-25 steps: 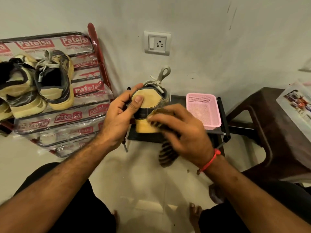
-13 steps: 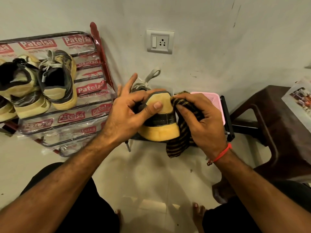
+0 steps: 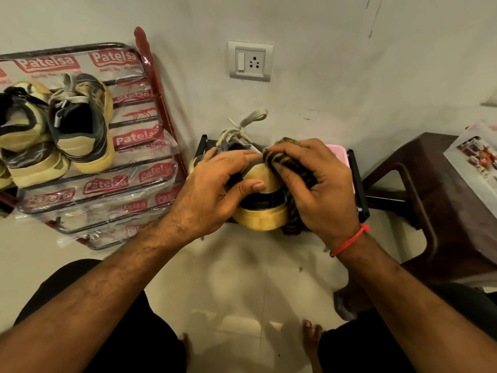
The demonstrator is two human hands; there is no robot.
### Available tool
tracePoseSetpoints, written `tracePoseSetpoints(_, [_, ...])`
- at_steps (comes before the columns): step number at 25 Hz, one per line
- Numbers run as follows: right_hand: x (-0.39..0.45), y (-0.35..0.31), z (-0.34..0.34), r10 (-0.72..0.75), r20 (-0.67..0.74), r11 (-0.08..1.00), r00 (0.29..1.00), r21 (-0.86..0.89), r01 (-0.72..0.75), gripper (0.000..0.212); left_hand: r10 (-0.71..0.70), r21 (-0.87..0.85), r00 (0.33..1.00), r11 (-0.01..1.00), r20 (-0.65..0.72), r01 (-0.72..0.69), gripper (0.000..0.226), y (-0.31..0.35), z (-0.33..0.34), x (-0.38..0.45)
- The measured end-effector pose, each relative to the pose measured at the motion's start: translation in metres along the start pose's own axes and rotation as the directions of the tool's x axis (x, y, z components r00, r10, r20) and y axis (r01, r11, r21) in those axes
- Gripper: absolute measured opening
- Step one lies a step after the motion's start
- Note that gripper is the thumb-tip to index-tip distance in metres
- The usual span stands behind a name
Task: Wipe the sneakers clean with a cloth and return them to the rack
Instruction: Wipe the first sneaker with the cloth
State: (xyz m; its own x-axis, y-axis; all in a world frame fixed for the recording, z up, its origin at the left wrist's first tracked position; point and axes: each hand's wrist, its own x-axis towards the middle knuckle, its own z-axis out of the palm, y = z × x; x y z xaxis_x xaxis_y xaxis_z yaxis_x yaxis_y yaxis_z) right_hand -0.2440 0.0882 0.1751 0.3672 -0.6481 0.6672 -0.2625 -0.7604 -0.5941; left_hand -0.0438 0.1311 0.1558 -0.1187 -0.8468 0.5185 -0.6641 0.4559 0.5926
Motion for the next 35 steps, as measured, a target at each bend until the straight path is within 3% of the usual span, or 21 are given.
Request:
tracePoseSetpoints(3, [-0.006,-0.003,0.005,-0.095,0.062,0.989,0.994,-0.107,0.102,0.027,0.032,0.057,0.999,0.998,-0.015,-0.031,0.042,0.000,0.004,-0.001])
tracePoseSetpoints(8, [0.001,0.012,0.002,0.138,-0.120,0.988,0.983,-0.051,-0.145,0.026,-0.068,-0.086,0.996,0.994,-0.058,0.063,0.040,0.006,0.003,-0.001])
tracePoseSetpoints(12, [-0.007,-0.009,0.004,-0.032,0.021,0.998,0.999,-0.048,0.033,0.030,-0.091,-0.156,0.993,0.985,-0.080,0.078,0.006,0.009,-0.002,-0.002])
tracePoseSetpoints(13, [-0.005,-0.006,0.004,-0.019,0.054,0.997,0.998,-0.077,0.023,0.030,-0.122,-0.184,0.989,0.977,-0.083,0.105,0.006,0.008,0.000,-0.002])
tracePoseSetpoints(16, [0.004,0.010,0.000,0.106,0.038,0.973,0.994,-0.212,-0.096,0.029,-0.301,-0.287,0.950,0.920,-0.089,0.265,0.038,-0.001,0.006,0.000])
tracePoseSetpoints(18, [0.002,0.011,-0.003,0.110,-0.011,0.970,0.994,-0.219,-0.109,0.028,-0.467,-0.457,0.884,0.792,-0.024,0.405,0.037,0.003,0.002,0.004])
tracePoseSetpoints(20, [0.000,0.005,-0.004,0.079,-0.020,0.978,0.997,-0.194,-0.082,0.027,-0.634,-0.629,0.762,0.541,0.129,0.558,0.032,0.011,-0.005,0.006])
tracePoseSetpoints(22, [0.002,0.001,-0.005,0.080,-0.026,0.982,0.996,-0.167,-0.083,0.027,-0.664,-0.652,0.672,0.355,0.329,0.670,0.040,0.013,-0.008,0.006])
tracePoseSetpoints(24, [0.007,0.006,-0.009,0.105,-0.090,0.989,0.990,-0.098,-0.114,0.026,-0.593,-0.637,0.652,0.283,0.472,0.717,0.049,0.017,-0.009,0.002])
tracePoseSetpoints(26, [0.010,0.013,-0.014,0.110,-0.170,0.991,0.979,-0.053,-0.121,0.025,-0.524,-0.590,0.677,0.356,0.517,0.725,0.049,0.022,-0.010,-0.001])
tracePoseSetpoints(30, [0.008,0.021,-0.015,0.118,-0.127,0.992,0.985,-0.021,-0.121,0.024,-0.427,-0.423,0.820,0.708,0.381,0.566,0.042,0.020,-0.012,0.002])
tracePoseSetpoints(32, [0.005,0.017,-0.012,0.081,-0.048,0.990,0.996,-0.111,-0.086,0.026,-0.406,-0.294,0.871,0.827,0.275,0.479,0.049,0.011,-0.011,0.003])
tracePoseSetpoints(35, [-0.002,0.001,-0.003,-0.051,0.043,0.928,0.998,-0.368,0.063,0.030,-0.416,-0.198,0.896,0.875,0.158,0.441,0.047,-0.002,-0.002,-0.001])
